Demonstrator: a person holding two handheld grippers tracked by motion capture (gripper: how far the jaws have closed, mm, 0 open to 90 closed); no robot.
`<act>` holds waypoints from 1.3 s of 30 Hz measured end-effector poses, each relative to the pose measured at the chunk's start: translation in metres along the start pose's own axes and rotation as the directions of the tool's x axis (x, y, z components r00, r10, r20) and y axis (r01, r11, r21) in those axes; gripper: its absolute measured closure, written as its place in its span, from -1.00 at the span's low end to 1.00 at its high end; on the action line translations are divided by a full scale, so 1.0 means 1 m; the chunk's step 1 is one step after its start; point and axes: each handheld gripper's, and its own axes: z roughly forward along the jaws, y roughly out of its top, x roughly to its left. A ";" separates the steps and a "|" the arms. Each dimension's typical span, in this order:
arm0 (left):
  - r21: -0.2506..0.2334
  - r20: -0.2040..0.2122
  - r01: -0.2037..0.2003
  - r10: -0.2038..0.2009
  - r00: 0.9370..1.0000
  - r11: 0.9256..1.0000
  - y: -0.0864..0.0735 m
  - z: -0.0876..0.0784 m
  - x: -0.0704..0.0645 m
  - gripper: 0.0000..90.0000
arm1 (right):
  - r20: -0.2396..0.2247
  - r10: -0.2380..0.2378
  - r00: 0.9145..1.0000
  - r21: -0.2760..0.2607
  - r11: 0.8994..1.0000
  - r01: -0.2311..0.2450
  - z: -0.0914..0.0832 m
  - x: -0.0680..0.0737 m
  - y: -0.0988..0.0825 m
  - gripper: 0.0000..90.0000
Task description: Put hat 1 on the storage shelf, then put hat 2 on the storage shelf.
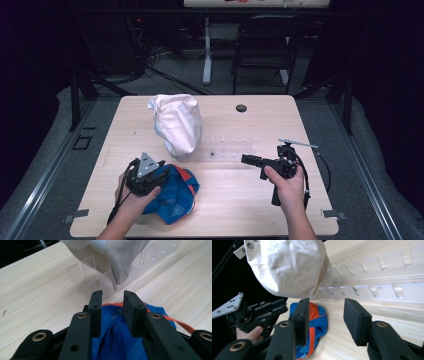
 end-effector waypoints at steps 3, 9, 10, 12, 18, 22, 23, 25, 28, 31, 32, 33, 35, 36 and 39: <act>0.001 -0.013 0.006 -0.006 1.000 1.000 -0.008 -0.009 0.007 0.54 | 0.005 -0.003 1.000 -0.001 1.000 0.003 0.001 0.000 -0.001 0.29; 0.003 -0.039 0.069 -0.069 0.997 0.998 -0.022 -0.018 0.025 0.43 | 0.016 -0.020 1.000 0.030 0.999 0.020 0.007 0.000 -0.005 0.29; 0.001 -0.041 0.078 -0.078 0.996 0.997 -0.024 -0.019 0.028 0.41 | 0.016 -0.029 0.999 0.039 0.999 0.029 0.008 0.001 -0.006 0.30; -0.002 -0.045 0.086 -0.086 0.995 0.996 -0.027 -0.021 0.032 0.37 | 0.020 -0.032 0.999 0.040 0.999 0.031 0.010 0.002 -0.007 0.30; 0.029 -0.060 0.095 -0.093 0.994 0.995 -0.037 -0.026 0.039 0.30 | 0.019 -0.052 0.998 0.064 0.997 0.051 0.014 0.003 -0.009 0.31; 0.025 -0.058 0.120 -0.119 0.991 0.992 -0.043 -0.031 0.044 0.25 | -0.002 -0.043 0.999 0.094 0.995 0.043 0.021 0.005 -0.013 0.33; 0.029 -0.062 0.119 -0.117 0.991 0.992 -0.044 -0.033 0.045 0.25 | -0.003 -0.049 0.999 0.108 0.993 0.049 0.024 0.006 -0.015 0.33; 0.035 -0.066 0.128 -0.126 0.990 0.991 -0.047 -0.036 0.047 0.25 | -0.002 -0.061 0.998 0.136 0.989 0.061 0.031 0.010 -0.019 0.33; 0.037 -0.065 0.139 -0.136 0.988 0.990 -0.054 -0.042 0.049 0.24 | -0.018 -0.072 0.997 0.178 0.981 0.074 0.043 0.016 -0.027 0.34; 0.028 -0.048 0.146 -0.145 0.988 0.989 -0.064 -0.044 0.051 0.23 | -0.023 -0.102 0.995 0.218 0.970 0.105 0.054 0.022 -0.040 0.35; 0.022 -0.047 0.157 -0.156 0.987 0.987 -0.067 -0.044 0.052 0.23 | -0.027 -0.109 0.994 0.234 0.966 0.112 0.058 0.023 -0.044 0.35; 0.023 -0.041 0.167 -0.166 0.985 0.986 -0.070 -0.043 0.053 0.23 | -0.029 -0.115 0.993 0.246 0.962 0.119 0.062 0.023 -0.049 0.34; 0.045 -0.030 0.185 -0.183 0.983 0.982 -0.075 -0.041 0.055 0.23 | -0.036 -0.119 0.992 0.252 0.960 0.125 0.069 0.021 -0.056 0.35; 0.047 -0.035 0.188 -0.186 0.982 0.981 -0.077 -0.040 0.055 0.23 | -0.037 -0.116 0.993 0.255 0.959 0.121 0.072 0.020 -0.060 0.35; 0.050 -0.058 0.197 -0.194 0.979 0.979 -0.082 -0.039 0.060 0.22 | -0.041 -0.115 0.993 0.275 0.954 0.121 0.080 0.019 -0.067 0.34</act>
